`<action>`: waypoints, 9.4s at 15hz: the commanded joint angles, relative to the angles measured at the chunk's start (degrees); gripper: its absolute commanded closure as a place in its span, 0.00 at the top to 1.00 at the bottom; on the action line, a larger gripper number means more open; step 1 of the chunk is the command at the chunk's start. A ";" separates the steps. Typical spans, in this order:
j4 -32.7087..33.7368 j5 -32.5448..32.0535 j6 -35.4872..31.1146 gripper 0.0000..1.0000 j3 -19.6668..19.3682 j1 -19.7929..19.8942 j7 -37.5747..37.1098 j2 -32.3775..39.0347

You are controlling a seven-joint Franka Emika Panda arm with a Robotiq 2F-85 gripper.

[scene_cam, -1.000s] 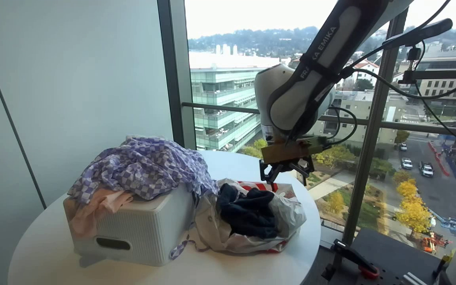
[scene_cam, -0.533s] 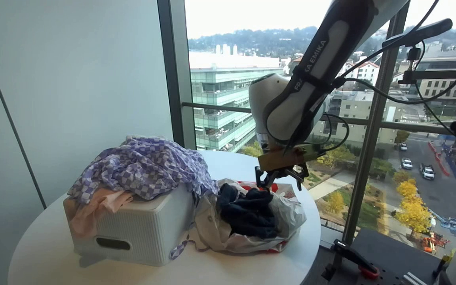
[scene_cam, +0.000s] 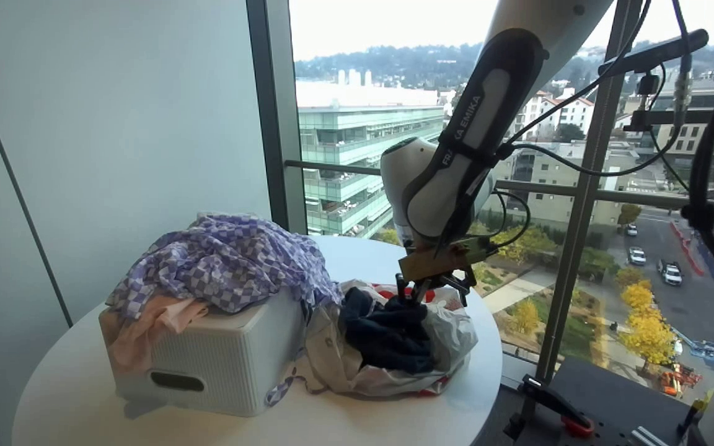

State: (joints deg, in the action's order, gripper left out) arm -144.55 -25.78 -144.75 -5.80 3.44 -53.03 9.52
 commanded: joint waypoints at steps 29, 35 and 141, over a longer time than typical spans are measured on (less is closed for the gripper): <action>4.98 -10.96 12.88 0.05 -5.29 -9.62 -8.08 0.42; 4.05 -23.18 20.97 0.07 -1.67 -8.74 -21.96 -6.52; 16.86 -1.36 -10.37 0.51 12.51 -9.44 6.96 -12.49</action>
State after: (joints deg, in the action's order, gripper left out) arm -129.03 -23.88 -153.87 4.34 -8.67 -46.20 -6.00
